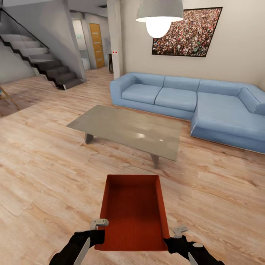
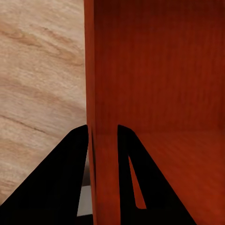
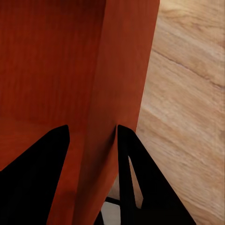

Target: Move the two storage containers from the living room to the garage. In the garage, place one container on the floor and stack the other container on top of it (either order is fine).

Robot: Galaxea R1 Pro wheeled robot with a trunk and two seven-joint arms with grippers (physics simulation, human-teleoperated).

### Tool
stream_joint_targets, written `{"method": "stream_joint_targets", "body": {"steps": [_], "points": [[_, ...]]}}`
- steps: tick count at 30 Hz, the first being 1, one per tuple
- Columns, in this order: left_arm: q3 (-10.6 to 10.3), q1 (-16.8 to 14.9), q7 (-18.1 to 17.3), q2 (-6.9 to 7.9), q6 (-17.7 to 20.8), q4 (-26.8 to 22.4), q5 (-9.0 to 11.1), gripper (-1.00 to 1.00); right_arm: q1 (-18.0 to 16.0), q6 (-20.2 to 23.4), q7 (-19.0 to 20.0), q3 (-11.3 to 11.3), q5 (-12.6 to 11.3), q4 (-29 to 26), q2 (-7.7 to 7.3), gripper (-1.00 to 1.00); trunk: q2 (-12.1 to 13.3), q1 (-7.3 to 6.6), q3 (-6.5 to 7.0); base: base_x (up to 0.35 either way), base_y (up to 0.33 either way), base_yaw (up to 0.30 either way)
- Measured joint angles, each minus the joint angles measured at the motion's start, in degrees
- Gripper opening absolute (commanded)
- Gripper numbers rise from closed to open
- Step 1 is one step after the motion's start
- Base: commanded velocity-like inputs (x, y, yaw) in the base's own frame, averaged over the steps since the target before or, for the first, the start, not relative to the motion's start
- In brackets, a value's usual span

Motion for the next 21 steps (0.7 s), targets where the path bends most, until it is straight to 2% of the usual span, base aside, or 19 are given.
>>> {"method": "stream_joint_targets", "body": {"steps": [21], "points": [[-0.08, 0.00, 0.00, 0.12, 0.00, 0.01, 0.21, -1.00, 0.00, -0.01, -0.04, -0.12, 0.16, 0.01, 0.11, -1.00, 8.43, -4.62, 5.37, 0.000, 0.000, 0.173]]}}
